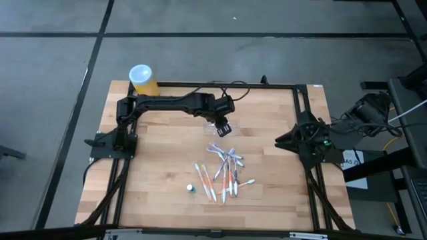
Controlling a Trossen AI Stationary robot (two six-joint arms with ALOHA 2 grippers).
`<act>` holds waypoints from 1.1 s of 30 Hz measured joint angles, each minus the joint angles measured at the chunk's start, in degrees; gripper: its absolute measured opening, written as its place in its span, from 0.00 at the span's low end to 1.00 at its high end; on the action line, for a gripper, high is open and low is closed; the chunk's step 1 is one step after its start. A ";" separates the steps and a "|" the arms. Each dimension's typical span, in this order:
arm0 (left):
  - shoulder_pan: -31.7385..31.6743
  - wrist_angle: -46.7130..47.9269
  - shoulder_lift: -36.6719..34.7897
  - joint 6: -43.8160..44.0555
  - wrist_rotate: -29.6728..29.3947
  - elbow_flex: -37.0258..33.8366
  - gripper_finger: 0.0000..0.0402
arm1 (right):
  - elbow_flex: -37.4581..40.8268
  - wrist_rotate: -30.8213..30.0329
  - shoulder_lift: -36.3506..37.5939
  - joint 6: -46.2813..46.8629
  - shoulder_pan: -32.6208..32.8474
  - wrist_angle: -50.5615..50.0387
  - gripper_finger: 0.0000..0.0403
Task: Pick & Place toothbrushing station
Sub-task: Put the mouthwash into the transparent organizer
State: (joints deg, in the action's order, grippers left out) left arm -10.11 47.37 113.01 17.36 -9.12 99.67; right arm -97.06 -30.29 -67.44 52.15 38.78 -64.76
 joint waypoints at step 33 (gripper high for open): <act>-0.78 -6.81 -0.66 4.99 -1.19 -7.51 0.25 | 0.00 -4.86 0.00 3.18 4.95 0.03 0.24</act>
State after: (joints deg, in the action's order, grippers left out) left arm -10.89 40.56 112.36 22.35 -10.31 92.16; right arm -97.06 -35.16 -67.44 55.33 43.72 -64.73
